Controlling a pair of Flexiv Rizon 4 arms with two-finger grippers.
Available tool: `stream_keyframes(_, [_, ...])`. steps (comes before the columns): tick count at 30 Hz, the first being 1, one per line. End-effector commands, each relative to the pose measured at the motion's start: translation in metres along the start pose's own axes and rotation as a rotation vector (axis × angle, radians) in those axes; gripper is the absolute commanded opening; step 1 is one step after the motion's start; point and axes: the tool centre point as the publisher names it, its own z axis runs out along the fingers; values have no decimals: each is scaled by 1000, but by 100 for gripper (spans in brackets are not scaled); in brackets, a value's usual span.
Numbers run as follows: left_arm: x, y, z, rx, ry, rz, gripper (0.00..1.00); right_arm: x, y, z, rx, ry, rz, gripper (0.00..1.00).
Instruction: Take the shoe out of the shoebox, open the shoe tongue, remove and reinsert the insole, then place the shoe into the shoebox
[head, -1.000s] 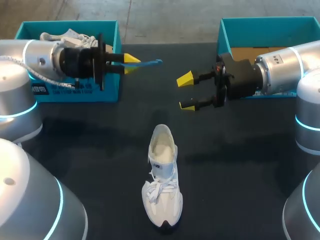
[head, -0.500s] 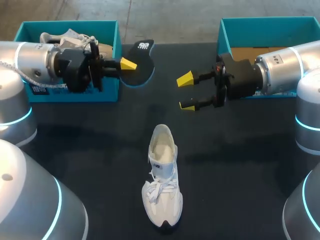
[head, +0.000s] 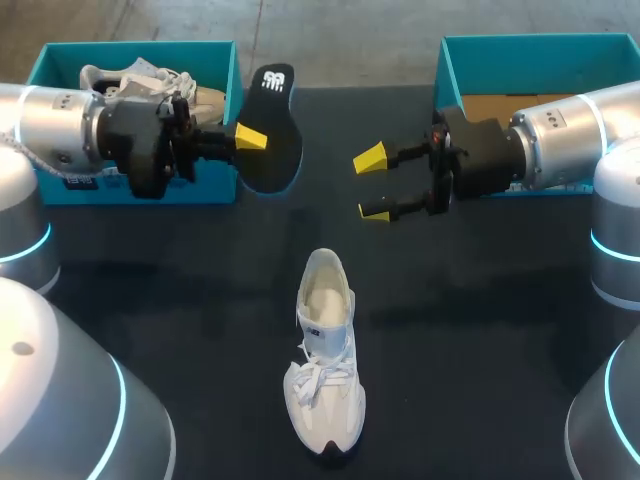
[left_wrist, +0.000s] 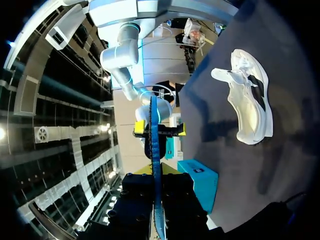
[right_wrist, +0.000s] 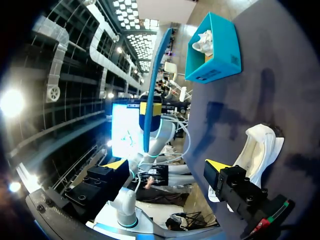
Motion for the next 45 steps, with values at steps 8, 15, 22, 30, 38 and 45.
stream_keyframes(8, [0,-2,0,-3,1,2,0,-1,0,2,-2,0,0,100])
stream_keyframes(15, [5,10,11,6,19,102,0,-1,0,2,-2,0,0,100])
stream_keyframes(22, [15,21,13,-4,38,169,0,-1,0,2,-2,0,0,100])
stream_keyframes(30, [20,23,13,7,31,164,0,-1,0,2,-2,0,0,100])
stream_keyframes(38, [20,23,13,7,31,164,0,-1,0,2,-2,0,0,100])
stream_keyframes(45, [20,23,13,7,31,164,0,-1,0,2,-2,0,0,100])
